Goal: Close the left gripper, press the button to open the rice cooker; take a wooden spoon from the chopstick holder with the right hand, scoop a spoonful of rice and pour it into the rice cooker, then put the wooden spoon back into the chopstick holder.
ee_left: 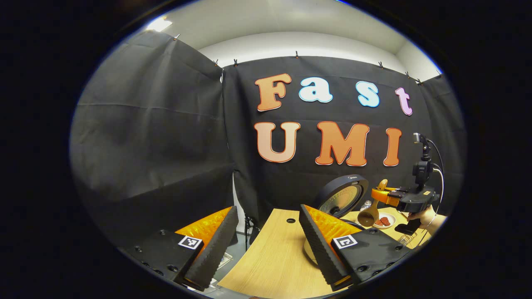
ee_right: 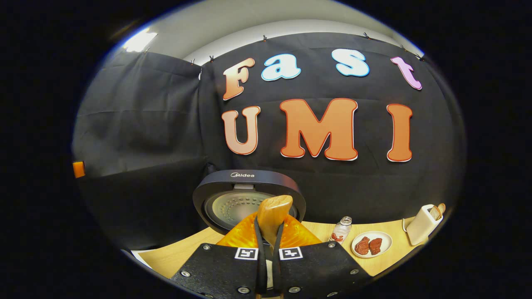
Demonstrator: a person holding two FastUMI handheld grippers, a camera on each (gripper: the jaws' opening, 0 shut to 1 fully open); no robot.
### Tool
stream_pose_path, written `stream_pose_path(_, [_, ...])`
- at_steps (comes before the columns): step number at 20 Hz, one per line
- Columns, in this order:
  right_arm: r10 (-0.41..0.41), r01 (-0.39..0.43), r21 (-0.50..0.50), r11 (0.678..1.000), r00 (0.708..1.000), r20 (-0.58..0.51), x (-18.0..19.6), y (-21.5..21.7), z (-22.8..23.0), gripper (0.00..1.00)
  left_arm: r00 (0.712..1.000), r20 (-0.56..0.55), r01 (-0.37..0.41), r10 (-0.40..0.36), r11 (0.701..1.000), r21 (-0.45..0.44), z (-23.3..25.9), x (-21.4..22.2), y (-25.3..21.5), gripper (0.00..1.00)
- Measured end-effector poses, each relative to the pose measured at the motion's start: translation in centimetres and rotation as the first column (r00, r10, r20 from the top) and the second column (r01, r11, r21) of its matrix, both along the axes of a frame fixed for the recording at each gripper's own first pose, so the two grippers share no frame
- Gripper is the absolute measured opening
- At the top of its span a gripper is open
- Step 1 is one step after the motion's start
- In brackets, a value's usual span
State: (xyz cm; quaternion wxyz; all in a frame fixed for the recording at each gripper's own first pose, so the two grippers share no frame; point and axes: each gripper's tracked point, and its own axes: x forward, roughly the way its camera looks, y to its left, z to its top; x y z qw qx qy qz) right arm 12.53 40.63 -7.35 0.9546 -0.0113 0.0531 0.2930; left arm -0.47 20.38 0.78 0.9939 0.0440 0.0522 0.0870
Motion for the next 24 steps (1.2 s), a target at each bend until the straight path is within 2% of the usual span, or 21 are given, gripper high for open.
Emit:
stream_pose_path(3, [-0.024,0.028,0.067,0.997,0.998,-0.055,0.1,-1.6,0.6,0.04,1.000,0.009,0.011,-0.011,1.000,-0.017,0.2,0.3,-0.4,0.99])
stream_pose_path(6, [-0.056,0.062,0.106,0.992,0.997,-0.058,0.0,-4.0,2.0,0.04,1.000,0.012,0.014,-0.014,1.000,-0.022,0.2,0.3,-0.6,0.99])
stream_pose_path(13, [-0.194,0.201,0.152,0.968,0.979,-0.064,0.4,-13.1,3.8,0.04,0.998,0.041,0.041,-0.041,0.999,-0.009,1.3,1.9,-1.7,0.97])
stream_pose_path(15, [-0.237,0.245,0.156,0.957,0.969,-0.068,0.5,-16.0,3.7,0.04,0.998,0.046,0.046,-0.045,0.999,-0.012,1.5,2.5,-2.0,0.96])
stream_pose_path(16, [-0.261,0.269,0.158,0.950,0.963,-0.072,0.5,-17.5,3.6,0.04,0.998,0.047,0.047,-0.046,0.999,-0.012,1.6,2.8,-2.0,1.00])
stream_pose_path(17, [-0.285,0.294,0.159,0.943,0.956,-0.075,0.5,-18.9,3.5,0.04,0.998,0.047,0.051,-0.050,0.999,-0.011,1.5,3.2,-2.3,1.00])
stream_pose_path(18, [-0.310,0.319,0.160,0.934,0.947,-0.080,0.5,-20.5,3.2,0.09,0.997,0.046,0.054,-0.053,0.998,-0.010,1.4,3.5,-2.6,0.98])
stream_pose_path(21, [-0.372,0.383,0.163,0.909,0.923,-0.098,0.3,-24.6,2.3,0.09,0.997,0.053,0.064,-0.063,0.998,-0.006,1.4,4.2,-3.2,1.00])
stream_pose_path(22, [-0.391,0.403,0.161,0.901,0.914,-0.106,0.1,-26.0,1.9,0.04,0.997,0.050,0.066,-0.066,0.998,-0.004,1.3,4.4,-3.4,0.99])
stream_pose_path(24, [-0.423,0.438,0.157,0.885,0.898,-0.122,-0.3,-28.3,0.8,0.04,0.996,0.048,0.074,-0.074,0.997,-0.005,1.1,4.9,-4.1,0.97])
